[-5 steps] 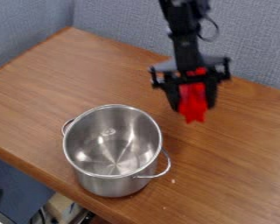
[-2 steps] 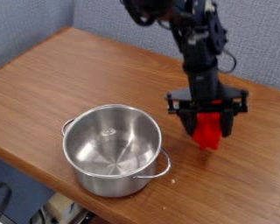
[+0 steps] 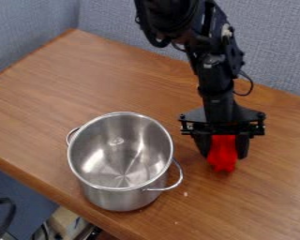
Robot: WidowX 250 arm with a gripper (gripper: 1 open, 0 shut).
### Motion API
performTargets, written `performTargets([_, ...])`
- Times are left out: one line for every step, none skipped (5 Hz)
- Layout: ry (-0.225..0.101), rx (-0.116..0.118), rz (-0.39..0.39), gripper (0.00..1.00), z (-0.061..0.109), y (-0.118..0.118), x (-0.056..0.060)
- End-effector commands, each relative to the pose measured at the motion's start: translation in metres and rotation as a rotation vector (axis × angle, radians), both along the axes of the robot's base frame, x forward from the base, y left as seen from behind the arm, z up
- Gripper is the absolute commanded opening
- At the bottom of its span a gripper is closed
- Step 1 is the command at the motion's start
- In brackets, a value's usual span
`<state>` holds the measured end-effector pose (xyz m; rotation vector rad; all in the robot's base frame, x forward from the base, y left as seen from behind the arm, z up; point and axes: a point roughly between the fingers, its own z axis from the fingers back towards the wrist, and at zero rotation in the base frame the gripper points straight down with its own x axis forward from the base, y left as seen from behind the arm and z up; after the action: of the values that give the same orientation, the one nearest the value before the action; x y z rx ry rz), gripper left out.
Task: Move the red object from the metal pot to the table
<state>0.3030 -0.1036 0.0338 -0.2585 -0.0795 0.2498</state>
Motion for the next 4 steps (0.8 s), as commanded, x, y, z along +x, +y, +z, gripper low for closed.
performTargets([-0.02, 0.012, -0.047, 0.0, 0.0, 0.003, -0.005])
performTargets([-0.019, 0.025, -0.077, 1.0, -0.002, 0.011, -0.012])
performTargets([-0.031, 0.037, -0.13, 1.0, -0.004, 0.004, -0.011])
performTargets([-0.043, 0.047, -0.183, 1.0, -0.004, -0.002, -0.01])
